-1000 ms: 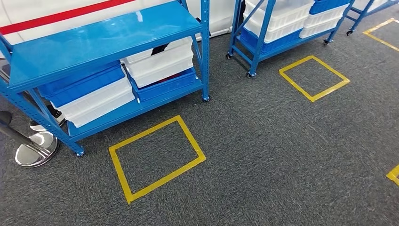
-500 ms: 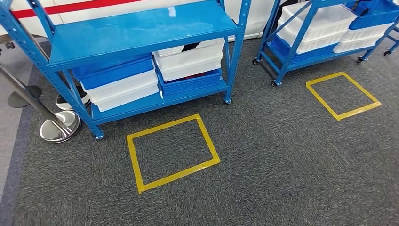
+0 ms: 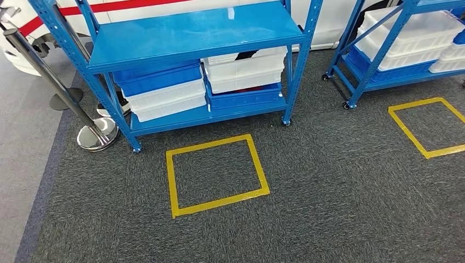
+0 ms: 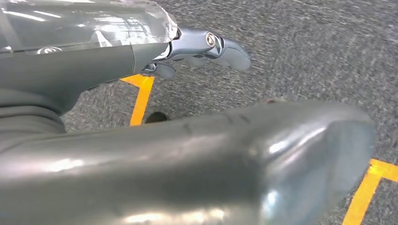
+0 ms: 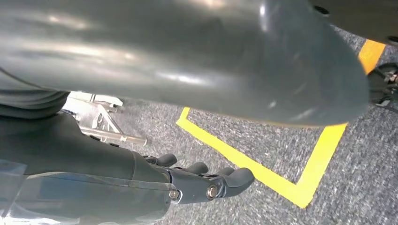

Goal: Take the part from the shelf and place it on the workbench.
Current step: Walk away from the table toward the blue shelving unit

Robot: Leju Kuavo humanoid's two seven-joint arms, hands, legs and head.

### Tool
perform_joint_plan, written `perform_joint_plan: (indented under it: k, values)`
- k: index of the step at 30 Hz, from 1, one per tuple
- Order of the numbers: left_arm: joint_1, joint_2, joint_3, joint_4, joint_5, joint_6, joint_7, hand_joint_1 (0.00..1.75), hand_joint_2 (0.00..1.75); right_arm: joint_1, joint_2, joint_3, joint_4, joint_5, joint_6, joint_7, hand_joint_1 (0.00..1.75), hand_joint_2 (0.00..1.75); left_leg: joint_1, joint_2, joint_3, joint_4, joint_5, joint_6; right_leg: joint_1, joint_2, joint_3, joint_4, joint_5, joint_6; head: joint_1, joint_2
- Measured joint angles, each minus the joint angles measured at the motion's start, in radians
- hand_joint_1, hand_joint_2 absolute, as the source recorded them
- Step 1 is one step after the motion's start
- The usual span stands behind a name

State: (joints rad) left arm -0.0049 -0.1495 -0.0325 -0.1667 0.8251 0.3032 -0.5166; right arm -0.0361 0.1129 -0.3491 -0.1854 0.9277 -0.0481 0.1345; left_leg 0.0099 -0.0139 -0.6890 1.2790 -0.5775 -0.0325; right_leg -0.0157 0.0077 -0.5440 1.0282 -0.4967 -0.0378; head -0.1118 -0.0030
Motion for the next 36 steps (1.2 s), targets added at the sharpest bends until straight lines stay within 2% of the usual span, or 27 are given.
perform_joint_plan:
  k: [1, 2, 4, 5, 6, 7, 10, 11, 12, 14, 15, 16, 17, 19, 20, 21, 24, 26, 27, 30, 31, 32, 33, 34, 35, 36]
  values:
    - [0.001, 0.0, 0.0, 0.0, 0.0, -0.001, 0.0, 0.0, 0.0, 0.0, 0.0, -0.003, 0.0, -0.001, 0.0, 0.0, 0.0, 0.0, 0.001, 0.002, -0.01, 0.019, 0.003, 0.0, 0.002, -0.005, 0.002, 0.0, -0.002, 0.0, 0.0, 0.0]
    - [0.002, 0.0, 0.0, 0.0, 0.0, -0.002, 0.001, 0.0, 0.0, 0.0, 0.0, -0.004, 0.0, -0.001, -0.001, 0.0, 0.0, 0.0, 0.001, 0.004, -0.001, -0.001, 0.025, 0.001, 0.003, -0.009, 0.006, 0.0, -0.005, 0.001, 0.0, 0.0]
    - [0.004, 0.002, 0.0, 0.0, 0.0, -0.003, 0.001, 0.0, 0.0, -0.001, 0.001, -0.006, 0.0, -0.001, -0.002, 0.0, 0.0, 0.0, -0.002, 0.009, 0.065, -0.132, 0.091, 0.013, 0.004, -0.016, 0.016, 0.0, -0.012, 0.004, 0.0, 0.0]
    - [0.004, 0.003, 0.0, 0.0, 0.001, -0.003, 0.002, 0.0, 0.0, -0.001, 0.002, -0.007, 0.0, -0.001, -0.002, 0.0, 0.0, 0.0, -0.005, 0.013, 0.096, -0.196, 0.111, 0.019, 0.006, -0.019, 0.02, 0.0, -0.015, 0.009, 0.0, 0.0]
    - [0.003, 0.004, 0.0, 0.0, 0.001, -0.003, 0.002, 0.0, 0.0, -0.002, 0.003, -0.007, 0.0, -0.001, -0.003, 0.0, 0.0, 0.0, -0.009, 0.016, 0.117, -0.239, 0.12, 0.026, 0.006, -0.022, 0.023, -0.001, -0.019, 0.013, 0.0, 0.0]
    - [0.003, 0.004, 0.0, 0.0, 0.001, -0.004, 0.002, 0.0, 0.0, -0.002, 0.004, -0.008, 0.0, 0.0, -0.003, 0.001, 0.0, 0.0, -0.012, 0.017, 0.124, -0.258, 0.116, 0.033, 0.007, -0.024, 0.025, 0.001, -0.018, 0.019, 0.0, 0.0]
    - [0.005, 0.005, 0.0, 0.0, 0.003, -0.004, 0.003, 0.0, 0.0, -0.006, 0.005, -0.01, 0.0, 0.002, -0.003, 0.002, 0.0, 0.0, -0.011, 0.012, 0.147, -0.28, 0.114, 0.05, 0.004, -0.023, 0.031, 0.021, -0.012, 0.041, 0.0, 0.0]
    - [0.006, 0.005, 0.0, 0.0, 0.003, -0.004, 0.003, 0.0, 0.0, -0.006, 0.005, -0.011, 0.0, 0.003, -0.003, 0.002, 0.0, 0.0, -0.009, 0.011, 0.159, -0.287, 0.115, 0.056, 0.003, -0.021, 0.023, 0.041, -0.022, 0.046, 0.0, 0.0]
    - [0.007, 0.005, 0.0, 0.0, 0.003, -0.004, 0.003, 0.0, 0.0, -0.006, 0.005, -0.012, 0.0, 0.004, -0.003, 0.003, 0.0, 0.0, -0.007, 0.011, 0.169, -0.292, 0.115, 0.06, 0.002, -0.018, 0.005, 0.079, -0.046, 0.049, 0.0, 0.0]
    - [0.007, 0.005, 0.0, 0.0, 0.005, -0.004, 0.003, 0.0, 0.0, -0.007, 0.005, -0.013, 0.0, 0.004, -0.001, 0.003, 0.0, 0.0, -0.008, 0.011, 0.174, -0.293, 0.11, 0.065, 0.0, -0.012, -0.062, 0.189, -0.102, 0.054, 0.0, 0.0]
    - [0.007, 0.005, 0.0, 0.0, 0.007, -0.003, 0.003, 0.0, 0.0, -0.007, 0.005, -0.014, 0.0, 0.004, 0.0, 0.003, 0.0, 0.0, -0.008, 0.01, 0.176, -0.292, 0.107, 0.065, -0.002, -0.011, -0.098, 0.237, -0.118, 0.058, 0.0, 0.0]
    - [0.007, 0.005, 0.0, 0.0, 0.009, -0.001, 0.003, 0.0, 0.0, -0.006, 0.004, -0.014, 0.0, 0.005, 0.001, 0.003, 0.0, 0.0, -0.008, 0.009, 0.18, -0.292, 0.102, 0.064, -0.004, -0.011, -0.119, 0.257, -0.113, 0.062, 0.0, 0.0]
    - [0.008, 0.004, 0.001, 0.0, 0.012, 0.002, 0.003, 0.0, 0.0, -0.006, 0.004, -0.014, 0.0, 0.006, 0.003, 0.003, 0.0, 0.0, -0.007, 0.007, 0.187, -0.291, 0.097, 0.062, -0.006, -0.011, -0.124, 0.241, -0.087, 0.065, 0.0, 0.0]
    - [0.008, 0.003, 0.001, 0.0, 0.016, 0.008, 0.003, 0.0, 0.0, -0.004, 0.002, -0.014, 0.0, 0.008, 0.008, 0.004, 0.0, 0.0, -0.004, 0.004, 0.204, -0.29, 0.083, 0.054, -0.011, -0.011, -0.088, 0.126, 0.0, 0.068, 0.0, 0.0]
    - [0.008, 0.002, 0.002, 0.0, 0.018, 0.011, 0.004, 0.0, 0.0, -0.002, 0.002, -0.014, 0.0, 0.01, 0.011, 0.006, 0.0, 0.0, -0.003, 0.003, 0.212, -0.289, 0.076, 0.048, -0.01, -0.01, -0.069, 0.069, 0.025, 0.067, 0.0, 0.0]
    - [0.007, 0.002, 0.002, 0.0, 0.018, 0.012, 0.004, 0.0, 0.0, -0.003, 0.001, -0.014, 0.001, 0.015, 0.014, 0.007, 0.0, 0.0, -0.004, 0.002, 0.214, -0.288, 0.07, 0.041, -0.007, -0.009, -0.057, 0.031, 0.035, 0.06, 0.0, 0.0]
    - [0.003, 0.0, 0.003, 0.0, 0.018, 0.014, 0.007, 0.0, 0.0, -0.005, 0.002, -0.014, 0.002, 0.035, 0.02, 0.012, 0.0, 0.0, -0.006, -0.001, 0.219, -0.281, 0.06, 0.022, 0.0, -0.009, -0.048, 0.014, 0.032, 0.029, 0.0, 0.0]
    - [0.001, 0.0, 0.003, 0.0, 0.015, 0.013, 0.008, 0.0, 0.0, -0.003, 0.003, -0.013, 0.002, 0.042, 0.022, 0.016, 0.0, 0.0, -0.004, 0.001, 0.214, -0.247, 0.052, 0.013, -0.002, -0.019, -0.032, 0.008, 0.031, 0.014, 0.0, 0.0]
    - [0.0, 0.0, 0.003, 0.0, 0.014, 0.013, 0.009, 0.0, 0.0, -0.003, 0.003, -0.013, 0.002, 0.043, 0.022, 0.017, 0.0, 0.0, -0.003, 0.003, 0.193, -0.206, 0.04, 0.01, -0.003, -0.024, -0.024, 0.005, 0.027, 0.008, 0.0, 0.0]
    - [0.001, 0.0, 0.003, 0.0, 0.012, 0.011, 0.01, 0.0, 0.0, -0.003, 0.003, -0.014, 0.002, 0.039, 0.017, 0.014, 0.0, 0.0, 0.0, 0.007, 0.07, -0.02, -0.029, 0.001, 0.001, -0.036, -0.011, 0.003, 0.012, -0.002, 0.0, 0.0]
    - [0.001, 0.0, 0.003, 0.0, 0.012, 0.011, 0.011, 0.0, 0.0, -0.003, 0.003, -0.014, 0.002, 0.033, 0.013, 0.011, 0.0, 0.0, 0.0, 0.007, 0.04, 0.014, -0.036, 0.001, 0.003, -0.038, -0.005, 0.003, 0.006, -0.002, 0.0, 0.0]
    - [0.003, 0.0, 0.003, 0.0, 0.011, 0.01, 0.011, 0.0, 0.0, -0.003, 0.004, -0.015, 0.002, 0.027, 0.009, 0.007, 0.0, 0.0, 0.0, 0.008, 0.027, 0.012, -0.022, 0.003, 0.004, -0.039, 0.003, 0.003, 0.0, -0.002, 0.0, 0.0]
    - [0.005, 0.0, 0.003, 0.0, 0.01, 0.009, 0.011, 0.0, 0.0, -0.004, 0.004, -0.017, 0.002, 0.021, 0.005, 0.004, 0.0, 0.0, 0.0, 0.008, 0.033, -0.029, 0.017, 0.007, 0.005, -0.041, 0.014, 0.003, -0.007, -0.001, 0.0, 0.0]
    - [0.007, 0.0, 0.003, 0.0, 0.008, 0.008, 0.012, 0.0, 0.0, -0.004, 0.004, -0.019, 0.002, 0.016, 0.003, 0.002, 0.0, 0.0, -0.002, 0.012, 0.052, -0.096, 0.068, 0.015, 0.006, -0.042, 0.023, 0.003, -0.015, 0.0, 0.0, 0.0]
    - [0.009, 0.0, 0.003, 0.0, 0.006, 0.007, 0.013, 0.0, 0.0, -0.004, 0.004, -0.021, 0.002, 0.014, 0.003, 0.0, 0.0, 0.0, -0.005, 0.018, 0.071, -0.157, 0.104, 0.022, 0.008, -0.044, 0.032, 0.003, -0.021, 0.002, 0.0, 0.0]
    - [0.01, 0.001, 0.003, 0.0, 0.003, 0.005, 0.013, 0.0, 0.0, -0.004, 0.005, -0.023, 0.002, 0.012, 0.003, 0.0, 0.0, 0.0, -0.01, 0.023, 0.086, -0.207, 0.12, 0.028, 0.008, -0.045, 0.037, 0.002, -0.027, 0.006, 0.0, 0.0]
